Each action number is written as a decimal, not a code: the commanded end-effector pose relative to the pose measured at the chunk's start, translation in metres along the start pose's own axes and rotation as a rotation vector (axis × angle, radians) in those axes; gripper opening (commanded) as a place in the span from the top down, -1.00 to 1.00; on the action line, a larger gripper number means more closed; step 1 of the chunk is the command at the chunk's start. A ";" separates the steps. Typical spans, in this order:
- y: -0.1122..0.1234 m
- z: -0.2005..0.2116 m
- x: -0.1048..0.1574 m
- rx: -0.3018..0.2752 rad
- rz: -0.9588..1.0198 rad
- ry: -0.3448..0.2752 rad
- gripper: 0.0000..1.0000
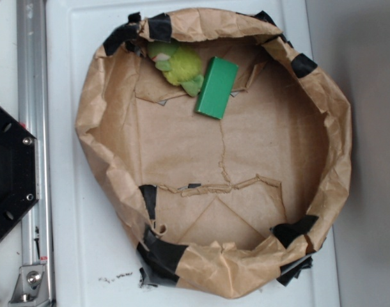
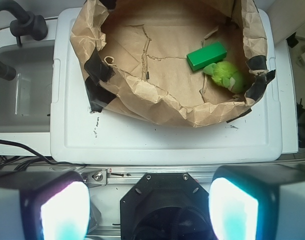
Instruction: Grab the green animal.
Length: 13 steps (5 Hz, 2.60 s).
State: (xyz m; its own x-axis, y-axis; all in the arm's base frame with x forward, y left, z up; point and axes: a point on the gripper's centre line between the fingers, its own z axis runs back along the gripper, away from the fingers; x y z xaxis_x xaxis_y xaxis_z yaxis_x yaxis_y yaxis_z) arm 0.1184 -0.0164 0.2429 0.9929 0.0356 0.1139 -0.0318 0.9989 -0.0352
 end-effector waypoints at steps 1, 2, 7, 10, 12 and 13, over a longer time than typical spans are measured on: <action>0.000 0.000 0.000 0.000 0.000 0.000 -1.00; 0.025 -0.037 0.045 0.109 -0.171 -0.041 -1.00; 0.088 -0.161 0.111 0.226 -0.461 -0.011 -1.00; 0.131 -0.184 0.092 0.194 -0.546 -0.019 -1.00; 0.154 -0.209 0.084 0.087 -0.566 0.021 -1.00; 0.156 -0.208 0.083 0.105 -0.533 0.012 1.00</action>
State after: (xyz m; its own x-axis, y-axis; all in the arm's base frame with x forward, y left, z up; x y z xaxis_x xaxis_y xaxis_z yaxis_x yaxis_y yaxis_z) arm 0.2245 0.1265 0.0348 0.8460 -0.5286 0.0699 0.5201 0.8470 0.1100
